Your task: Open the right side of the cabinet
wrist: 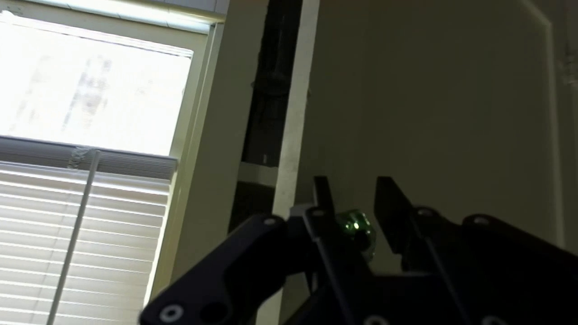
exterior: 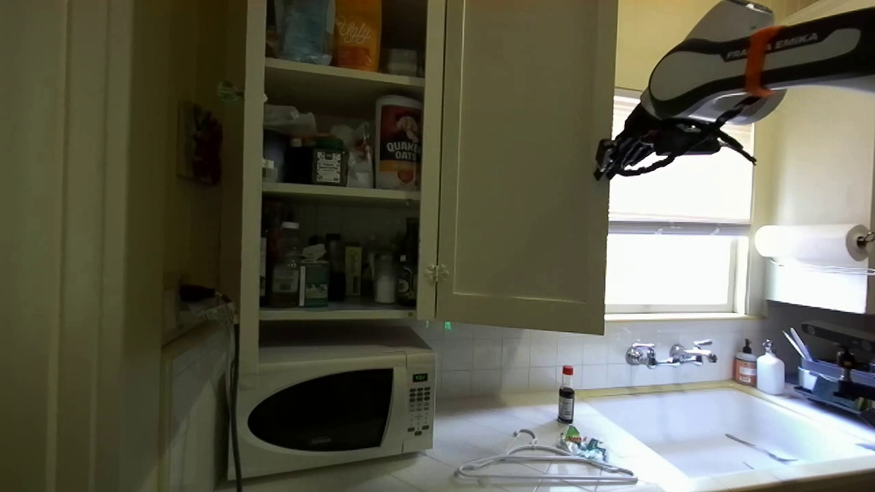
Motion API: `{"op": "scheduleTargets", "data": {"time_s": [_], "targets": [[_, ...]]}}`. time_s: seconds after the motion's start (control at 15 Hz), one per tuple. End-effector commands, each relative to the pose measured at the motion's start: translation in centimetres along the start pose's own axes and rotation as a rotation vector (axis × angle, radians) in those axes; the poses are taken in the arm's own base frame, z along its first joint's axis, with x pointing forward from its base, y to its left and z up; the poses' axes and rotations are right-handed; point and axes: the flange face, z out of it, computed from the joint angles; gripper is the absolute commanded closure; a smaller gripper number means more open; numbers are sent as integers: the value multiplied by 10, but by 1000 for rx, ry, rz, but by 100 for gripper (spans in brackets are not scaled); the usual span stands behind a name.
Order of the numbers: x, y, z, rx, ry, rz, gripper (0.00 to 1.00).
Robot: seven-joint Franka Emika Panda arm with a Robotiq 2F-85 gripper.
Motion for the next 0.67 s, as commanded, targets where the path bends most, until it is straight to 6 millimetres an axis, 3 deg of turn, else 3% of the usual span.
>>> {"op": "scheduleTargets", "data": {"time_s": [0.0, 0.13, 0.27, 0.33, 0.4, 0.53, 0.6], "targets": [[-40, -61, -41, 132, -2, -126, 92], [-57, -90, -62, 184, -16, -178, 92], [-76, -131, -84, 253, -51, -241, 92], [-85, -156, -95, 288, -65, -285, 87], [-97, -179, -107, 320, -82, -334, 44], [-116, -208, -126, 395, -106, -432, 48], [-122, -215, -134, 414, -121, -471, 42]]}}
